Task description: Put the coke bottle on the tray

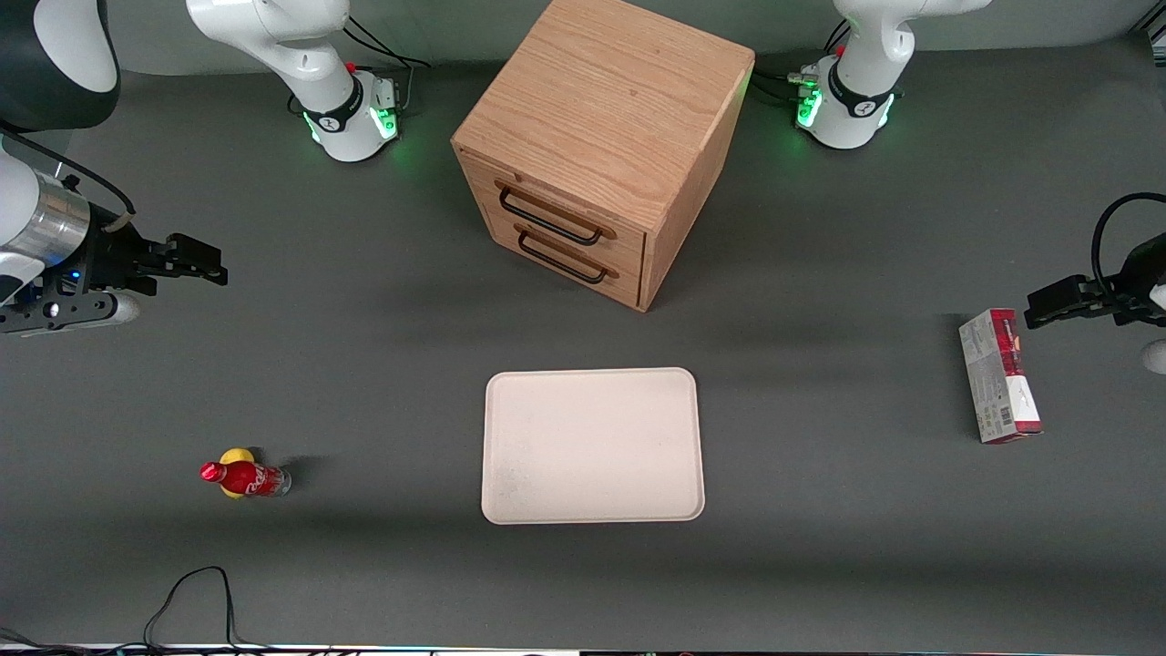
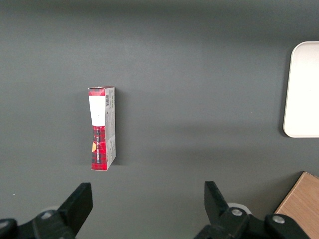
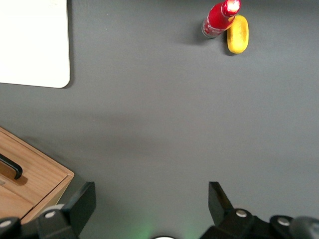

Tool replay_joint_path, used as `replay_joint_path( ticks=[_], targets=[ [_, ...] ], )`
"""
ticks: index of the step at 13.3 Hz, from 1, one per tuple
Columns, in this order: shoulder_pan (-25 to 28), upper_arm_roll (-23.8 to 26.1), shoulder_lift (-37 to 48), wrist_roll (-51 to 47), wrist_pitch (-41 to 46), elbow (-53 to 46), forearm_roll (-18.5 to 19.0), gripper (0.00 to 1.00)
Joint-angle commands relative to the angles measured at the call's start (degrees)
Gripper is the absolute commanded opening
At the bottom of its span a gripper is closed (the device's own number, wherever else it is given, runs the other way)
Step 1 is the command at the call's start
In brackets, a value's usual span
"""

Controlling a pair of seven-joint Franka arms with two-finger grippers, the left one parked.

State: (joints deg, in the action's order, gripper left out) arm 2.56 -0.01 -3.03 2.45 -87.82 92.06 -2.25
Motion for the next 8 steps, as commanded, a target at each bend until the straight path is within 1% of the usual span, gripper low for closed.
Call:
replay_joint_path(
  ticks=[1,8],
  targets=[
    [-0.7,0.7,0.2,-0.5,1.5,-1.1,-0.8,1.0],
    [-0.4,0.5,-0.3,0.2,1.6,-2.0,-0.8,1.0]
  ],
)
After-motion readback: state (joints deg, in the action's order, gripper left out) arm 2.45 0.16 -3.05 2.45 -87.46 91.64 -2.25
